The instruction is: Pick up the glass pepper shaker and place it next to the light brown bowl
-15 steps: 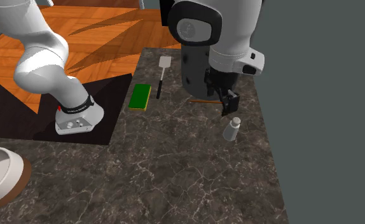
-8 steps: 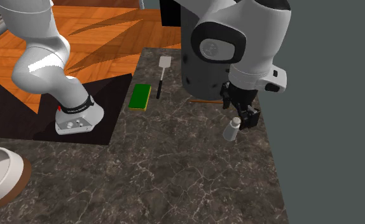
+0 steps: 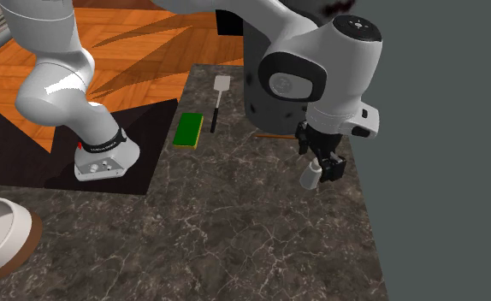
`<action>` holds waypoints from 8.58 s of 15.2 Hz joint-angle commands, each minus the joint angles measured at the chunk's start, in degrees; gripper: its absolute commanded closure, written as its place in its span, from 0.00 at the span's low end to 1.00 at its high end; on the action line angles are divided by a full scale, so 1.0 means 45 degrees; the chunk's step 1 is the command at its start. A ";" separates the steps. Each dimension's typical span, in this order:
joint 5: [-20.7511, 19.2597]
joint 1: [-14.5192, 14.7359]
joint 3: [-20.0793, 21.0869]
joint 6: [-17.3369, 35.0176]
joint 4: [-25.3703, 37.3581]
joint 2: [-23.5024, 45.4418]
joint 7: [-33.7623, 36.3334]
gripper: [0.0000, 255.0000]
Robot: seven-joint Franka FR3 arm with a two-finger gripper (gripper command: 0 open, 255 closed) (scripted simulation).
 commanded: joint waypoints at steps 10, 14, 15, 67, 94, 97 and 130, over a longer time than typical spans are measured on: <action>0.0005 -0.0001 0.0002 0.0028 -0.0019 0.0004 -0.0003 1.00; 0.0006 -0.0002 0.0003 0.0028 -0.0014 0.0009 -0.0003 1.00; 0.0004 0.0000 0.0001 0.0027 -0.0019 0.0003 -0.0003 1.00; -0.3876 -0.0604 -0.0901 -0.3964 -0.4701 -0.9407 -0.0178 1.00; -0.8464 -0.5652 -0.3139 -0.8057 -0.9033 -1.8878 -0.5221 1.00; -0.9029 -0.6169 -0.3636 -0.8560 -0.8835 -1.9424 -0.6130 1.00; -1.4250 -0.6997 -0.9269 -1.0264 -0.3213 -2.0650 -1.4210 1.00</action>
